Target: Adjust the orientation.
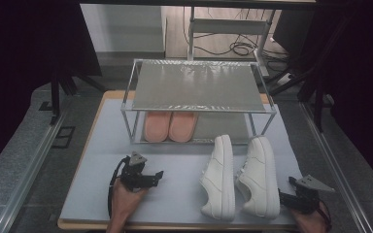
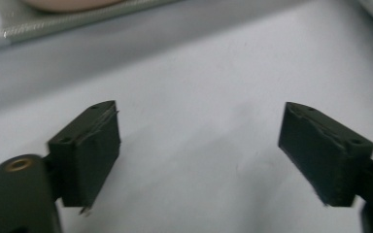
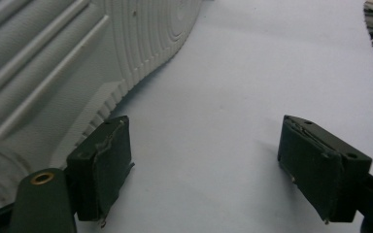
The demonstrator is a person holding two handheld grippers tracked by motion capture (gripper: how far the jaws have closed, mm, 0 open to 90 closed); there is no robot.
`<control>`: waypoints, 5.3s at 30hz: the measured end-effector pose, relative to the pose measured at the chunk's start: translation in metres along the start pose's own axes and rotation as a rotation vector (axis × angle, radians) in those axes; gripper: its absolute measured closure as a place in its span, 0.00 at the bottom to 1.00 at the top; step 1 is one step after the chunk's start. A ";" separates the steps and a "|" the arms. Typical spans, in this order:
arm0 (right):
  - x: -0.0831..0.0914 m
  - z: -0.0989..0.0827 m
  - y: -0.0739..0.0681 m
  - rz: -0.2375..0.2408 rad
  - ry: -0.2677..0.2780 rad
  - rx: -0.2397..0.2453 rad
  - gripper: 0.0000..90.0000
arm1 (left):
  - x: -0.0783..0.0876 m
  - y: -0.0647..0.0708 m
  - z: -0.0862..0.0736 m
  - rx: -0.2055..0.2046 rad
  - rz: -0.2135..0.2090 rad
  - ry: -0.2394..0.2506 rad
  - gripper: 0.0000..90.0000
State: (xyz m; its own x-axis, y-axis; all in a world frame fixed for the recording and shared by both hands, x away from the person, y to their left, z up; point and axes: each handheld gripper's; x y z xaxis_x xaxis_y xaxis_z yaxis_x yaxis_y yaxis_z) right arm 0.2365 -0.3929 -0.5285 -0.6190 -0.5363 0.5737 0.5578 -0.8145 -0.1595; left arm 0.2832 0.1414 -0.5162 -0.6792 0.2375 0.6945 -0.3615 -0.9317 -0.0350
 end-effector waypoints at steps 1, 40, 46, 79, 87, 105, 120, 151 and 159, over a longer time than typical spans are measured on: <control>0.000 0.001 -0.001 0.005 -0.006 -0.003 0.22 | 0.002 0.000 -0.002 -0.005 0.001 -0.004 0.14; 0.072 0.069 -0.026 0.177 -0.066 0.052 0.86 | 0.022 -0.014 -0.033 -0.057 0.120 -0.034 0.13; 0.064 0.089 -0.039 0.225 -0.105 0.102 0.96 | 0.022 -0.014 -0.033 -0.055 0.120 -0.033 0.14; 0.035 0.096 -0.033 0.209 -0.113 0.080 1.00 | 0.022 -0.014 -0.033 -0.054 0.123 -0.031 0.14; 0.042 0.091 -0.023 0.202 -0.101 0.043 1.00 | 0.022 -0.014 -0.033 -0.054 0.123 -0.031 0.14; 0.054 0.040 0.030 0.049 -0.148 -0.091 1.00 | 0.022 -0.014 -0.033 -0.053 0.122 -0.031 0.14; 0.069 0.037 0.036 0.031 -0.117 -0.096 1.00 | 0.022 -0.014 -0.033 -0.052 0.123 -0.031 0.14; 0.070 0.103 -0.036 0.216 -0.056 0.063 0.99 | 0.022 -0.014 -0.033 -0.050 0.123 -0.030 0.14; 0.048 0.115 -0.064 0.287 -0.092 0.124 0.99 | 0.022 -0.014 -0.033 -0.051 0.123 -0.029 0.14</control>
State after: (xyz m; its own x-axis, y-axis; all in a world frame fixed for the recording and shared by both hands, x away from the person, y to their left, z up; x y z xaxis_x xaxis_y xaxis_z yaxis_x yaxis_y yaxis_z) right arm 0.2347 -0.3411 -0.3988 -0.3775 -0.7130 0.5909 0.7686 -0.5972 -0.2296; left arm 0.2524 0.1689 -0.5243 -0.7016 0.1132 0.7035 -0.3088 -0.9381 -0.1570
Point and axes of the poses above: each handheld gripper's, and its own axes: x roughly backward along the jaws, z roughly out of its top, y roughly to its right, and after that the axes turned 15 degrees about z, right-handed
